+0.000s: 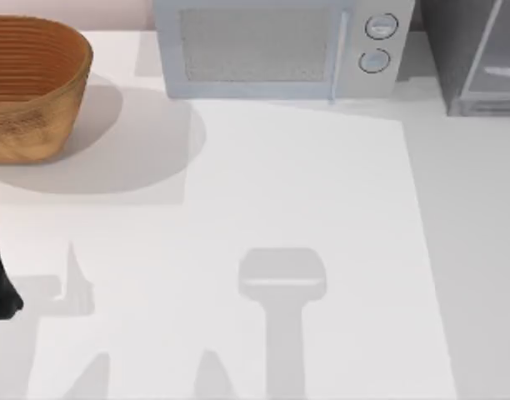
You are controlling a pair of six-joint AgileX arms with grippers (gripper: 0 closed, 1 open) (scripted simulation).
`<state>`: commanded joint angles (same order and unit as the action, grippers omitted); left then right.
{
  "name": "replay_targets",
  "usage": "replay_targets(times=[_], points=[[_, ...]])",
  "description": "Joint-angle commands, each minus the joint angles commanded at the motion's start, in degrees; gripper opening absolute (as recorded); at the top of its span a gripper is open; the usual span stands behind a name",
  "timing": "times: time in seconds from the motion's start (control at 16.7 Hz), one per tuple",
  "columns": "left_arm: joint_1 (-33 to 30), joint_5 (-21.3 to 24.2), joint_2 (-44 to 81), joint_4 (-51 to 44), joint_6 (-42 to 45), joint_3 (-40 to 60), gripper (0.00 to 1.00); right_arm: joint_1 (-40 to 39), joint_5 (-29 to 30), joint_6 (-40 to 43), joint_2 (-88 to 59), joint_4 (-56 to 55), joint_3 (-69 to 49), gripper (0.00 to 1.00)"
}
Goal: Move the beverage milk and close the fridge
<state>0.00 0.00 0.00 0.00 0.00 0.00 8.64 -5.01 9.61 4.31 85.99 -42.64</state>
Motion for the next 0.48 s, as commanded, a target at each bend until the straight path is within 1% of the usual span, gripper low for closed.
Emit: replay_targets(times=[0.18, 0.48], points=[[0.00, 0.00, 0.00, 0.00, 0.00, 0.00, 1.00, 12.15, -6.43, 12.62, -12.60, 1.81, -5.45, 1.00], [0.00, 0.00, 0.00, 0.00, 0.00, 0.00, 1.00, 38.81, -19.84, 42.32, -42.69, 3.57, -15.72, 1.00]])
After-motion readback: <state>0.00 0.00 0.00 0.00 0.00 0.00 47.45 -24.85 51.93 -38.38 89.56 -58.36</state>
